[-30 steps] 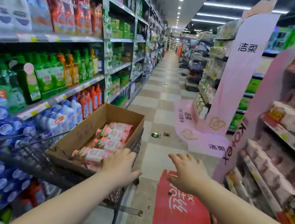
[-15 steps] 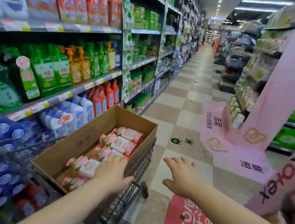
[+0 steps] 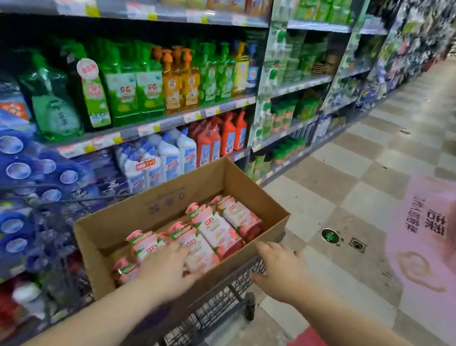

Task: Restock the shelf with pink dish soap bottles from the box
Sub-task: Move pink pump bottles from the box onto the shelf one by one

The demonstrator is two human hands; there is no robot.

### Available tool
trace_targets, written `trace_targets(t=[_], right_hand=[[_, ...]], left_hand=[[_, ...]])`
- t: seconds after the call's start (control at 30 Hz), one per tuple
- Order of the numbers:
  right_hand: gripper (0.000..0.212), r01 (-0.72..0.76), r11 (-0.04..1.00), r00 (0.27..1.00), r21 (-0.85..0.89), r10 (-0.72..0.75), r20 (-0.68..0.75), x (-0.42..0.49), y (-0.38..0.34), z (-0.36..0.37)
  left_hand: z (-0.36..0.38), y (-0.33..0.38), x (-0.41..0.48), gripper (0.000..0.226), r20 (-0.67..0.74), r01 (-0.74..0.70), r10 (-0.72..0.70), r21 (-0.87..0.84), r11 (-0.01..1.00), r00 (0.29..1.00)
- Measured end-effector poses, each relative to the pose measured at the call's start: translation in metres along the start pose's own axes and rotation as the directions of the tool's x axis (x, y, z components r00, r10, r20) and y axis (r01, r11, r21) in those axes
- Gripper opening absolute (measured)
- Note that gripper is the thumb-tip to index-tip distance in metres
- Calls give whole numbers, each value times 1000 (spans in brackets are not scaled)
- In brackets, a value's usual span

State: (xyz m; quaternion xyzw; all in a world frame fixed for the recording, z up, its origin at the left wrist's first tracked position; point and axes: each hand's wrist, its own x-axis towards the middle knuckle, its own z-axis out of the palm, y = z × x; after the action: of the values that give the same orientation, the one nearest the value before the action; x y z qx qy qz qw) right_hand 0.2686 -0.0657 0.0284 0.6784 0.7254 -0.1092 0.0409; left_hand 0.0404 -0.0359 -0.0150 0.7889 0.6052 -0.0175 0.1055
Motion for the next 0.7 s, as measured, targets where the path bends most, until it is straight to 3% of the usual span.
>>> trace_targets(t=[0.4, 0.7], right_hand=[[64, -3, 1000, 986, -28, 8, 168, 166, 28, -16], [63, 66, 997, 937, -48, -46, 346, 261, 28, 20]], left_hand=[[13, -36, 151, 52, 67, 77, -72, -77, 994, 995], [48, -64, 185, 67, 230, 249, -199, -212, 945, 953]])
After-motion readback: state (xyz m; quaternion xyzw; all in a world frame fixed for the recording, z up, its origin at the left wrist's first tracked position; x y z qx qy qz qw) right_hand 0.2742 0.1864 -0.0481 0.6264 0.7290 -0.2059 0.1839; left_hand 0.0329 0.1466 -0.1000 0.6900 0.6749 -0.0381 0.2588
